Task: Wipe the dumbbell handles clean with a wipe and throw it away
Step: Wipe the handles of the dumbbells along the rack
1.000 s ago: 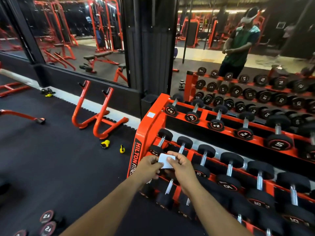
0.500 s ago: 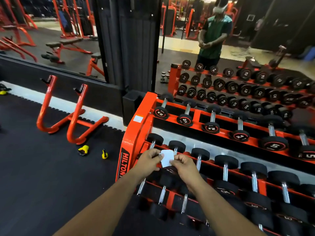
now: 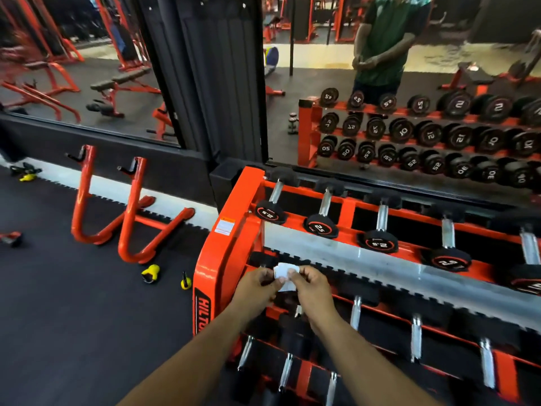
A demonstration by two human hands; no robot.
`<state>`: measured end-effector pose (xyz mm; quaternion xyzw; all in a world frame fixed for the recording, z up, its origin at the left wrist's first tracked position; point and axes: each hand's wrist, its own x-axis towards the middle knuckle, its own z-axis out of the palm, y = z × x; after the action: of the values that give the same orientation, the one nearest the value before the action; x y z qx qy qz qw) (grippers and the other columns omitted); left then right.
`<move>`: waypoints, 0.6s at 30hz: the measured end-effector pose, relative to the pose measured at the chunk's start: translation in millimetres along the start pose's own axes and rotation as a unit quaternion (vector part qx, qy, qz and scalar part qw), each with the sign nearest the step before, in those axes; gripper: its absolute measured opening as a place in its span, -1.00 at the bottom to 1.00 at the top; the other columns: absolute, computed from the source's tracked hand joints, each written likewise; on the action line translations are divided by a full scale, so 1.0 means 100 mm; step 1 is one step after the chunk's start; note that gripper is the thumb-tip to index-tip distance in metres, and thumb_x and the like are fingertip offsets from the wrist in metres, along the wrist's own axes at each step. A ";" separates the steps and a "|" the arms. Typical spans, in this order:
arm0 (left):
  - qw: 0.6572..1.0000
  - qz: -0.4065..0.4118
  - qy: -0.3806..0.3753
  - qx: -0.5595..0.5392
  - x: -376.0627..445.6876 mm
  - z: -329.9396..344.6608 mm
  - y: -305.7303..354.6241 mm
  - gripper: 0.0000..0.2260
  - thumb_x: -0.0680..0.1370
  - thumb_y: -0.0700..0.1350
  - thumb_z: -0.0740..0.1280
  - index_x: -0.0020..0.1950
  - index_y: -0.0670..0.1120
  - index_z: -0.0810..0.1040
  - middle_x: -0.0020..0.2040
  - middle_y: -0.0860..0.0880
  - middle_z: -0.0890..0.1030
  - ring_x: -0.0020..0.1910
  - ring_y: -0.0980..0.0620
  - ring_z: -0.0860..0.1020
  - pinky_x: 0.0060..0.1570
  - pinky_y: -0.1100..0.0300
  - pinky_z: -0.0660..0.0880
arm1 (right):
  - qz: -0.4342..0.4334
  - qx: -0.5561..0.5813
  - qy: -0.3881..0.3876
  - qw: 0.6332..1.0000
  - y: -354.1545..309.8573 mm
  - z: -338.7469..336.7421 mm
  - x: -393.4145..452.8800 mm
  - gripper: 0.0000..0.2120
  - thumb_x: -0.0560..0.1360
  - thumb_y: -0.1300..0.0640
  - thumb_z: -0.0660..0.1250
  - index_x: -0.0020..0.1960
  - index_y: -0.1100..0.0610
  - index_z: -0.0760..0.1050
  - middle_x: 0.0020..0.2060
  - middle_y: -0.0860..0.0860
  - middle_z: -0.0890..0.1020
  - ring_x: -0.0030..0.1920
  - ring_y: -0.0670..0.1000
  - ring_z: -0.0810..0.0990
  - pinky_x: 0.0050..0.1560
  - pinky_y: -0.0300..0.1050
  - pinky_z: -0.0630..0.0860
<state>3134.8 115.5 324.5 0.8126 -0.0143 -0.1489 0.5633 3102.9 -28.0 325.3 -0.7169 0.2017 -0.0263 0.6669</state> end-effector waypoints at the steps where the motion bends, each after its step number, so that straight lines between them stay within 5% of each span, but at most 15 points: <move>1: 1.000 -0.010 0.011 0.000 0.10 0.03 0.01 -0.78 0.58 -0.07 0.46 -0.12 -0.20 0.55 -0.37 0.01 0.52 -0.38 0.08 0.51 -0.29 0.04 0.57 | 0.006 0.003 -0.002 1.000 0.01 -0.02 0.09 -0.71 0.56 0.04 0.38 -0.25 0.17 0.48 -0.43 -0.07 0.44 -0.33 -0.06 0.41 -0.30 0.04 0.50; 5: 0.999 -0.020 0.043 0.024 0.59 0.19 0.09 -0.71 0.60 -0.03 0.43 -0.12 -0.25 0.54 -0.40 0.01 0.52 -0.41 0.05 0.50 -0.37 0.10 0.56 | 0.047 0.044 -0.032 0.997 0.05 -0.08 0.62 -0.76 0.57 -0.03 0.37 -0.18 0.10 0.54 -0.39 -0.08 0.52 -0.28 -0.01 0.54 -0.11 0.27 0.66; 8: 0.998 -0.026 0.044 0.044 0.90 0.25 0.13 -0.67 0.62 0.02 0.39 -0.19 -0.20 0.47 -0.43 0.04 0.49 -0.45 0.05 0.48 -0.43 0.13 0.50 | 0.073 0.097 -0.061 0.991 0.00 -0.07 0.94 -0.88 0.60 0.10 0.37 -0.02 0.12 0.64 -0.14 0.03 0.71 -0.09 0.05 0.70 -0.04 0.12 0.69; 12: 0.996 -0.011 0.025 0.083 1.32 0.18 0.07 -0.64 0.56 0.19 0.34 -0.19 -0.09 0.49 -0.38 0.00 0.52 -0.39 0.04 0.51 -0.28 -0.03 0.55 | 0.075 0.112 -0.073 0.988 -0.06 -0.01 1.33 -0.92 0.59 0.21 0.38 0.05 0.18 0.64 -0.03 0.20 0.69 0.03 0.09 0.70 -0.01 0.06 0.68; 16: 0.991 0.028 0.006 0.127 1.80 0.05 -0.03 -0.80 0.63 0.03 0.35 -0.12 -0.05 0.55 -0.25 0.05 0.59 -0.22 0.09 0.55 -0.15 0.07 0.46 | 0.042 0.058 -0.072 0.995 -0.11 0.15 1.66 -0.83 0.58 0.30 0.36 0.12 0.13 0.62 -0.02 0.07 0.74 0.06 0.04 0.71 -0.06 -0.20 0.62; 18: 0.989 0.045 -0.013 0.138 2.06 -0.03 -0.11 -0.79 0.64 -0.01 0.34 -0.16 -0.04 0.50 -0.24 0.07 0.55 -0.21 0.08 0.51 -0.14 0.11 0.40 | 0.018 0.004 -0.047 0.999 -0.10 0.27 1.89 -0.78 0.56 0.34 0.36 0.10 0.10 0.65 -0.04 0.02 0.75 0.05 0.07 0.71 0.02 -0.17 0.61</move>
<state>3330.9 83.0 268.4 0.8790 -0.0789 -0.1303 0.4517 3287.1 -63.3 288.7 -0.7113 0.1827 0.0184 0.6785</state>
